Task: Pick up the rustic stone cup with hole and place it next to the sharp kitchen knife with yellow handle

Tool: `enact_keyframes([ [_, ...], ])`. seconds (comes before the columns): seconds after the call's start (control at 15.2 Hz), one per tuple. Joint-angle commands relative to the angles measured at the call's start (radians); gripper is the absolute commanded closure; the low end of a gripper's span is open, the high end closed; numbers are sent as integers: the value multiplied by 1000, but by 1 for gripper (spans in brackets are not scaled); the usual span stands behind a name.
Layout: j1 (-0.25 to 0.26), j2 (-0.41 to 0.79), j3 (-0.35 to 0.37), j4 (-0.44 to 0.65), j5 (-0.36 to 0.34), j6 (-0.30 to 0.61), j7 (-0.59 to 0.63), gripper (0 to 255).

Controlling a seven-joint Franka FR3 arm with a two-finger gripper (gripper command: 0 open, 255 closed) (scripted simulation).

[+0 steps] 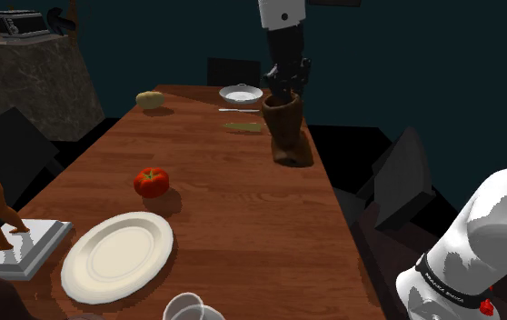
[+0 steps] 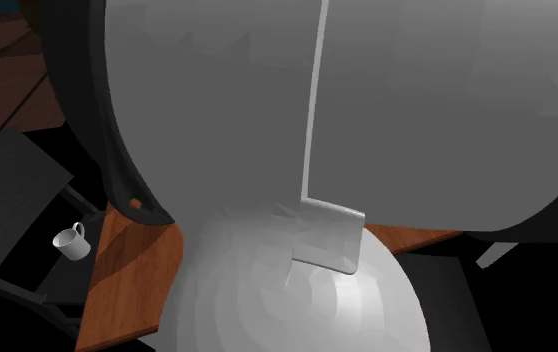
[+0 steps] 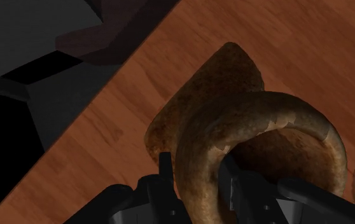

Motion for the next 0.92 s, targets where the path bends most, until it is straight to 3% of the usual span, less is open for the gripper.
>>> enact_keyframes([
  [0.0,-21,27,-25,28,-20,2,-46,255],
  [0.86,-146,273,-148,326,-113,-24,-301,255],
])
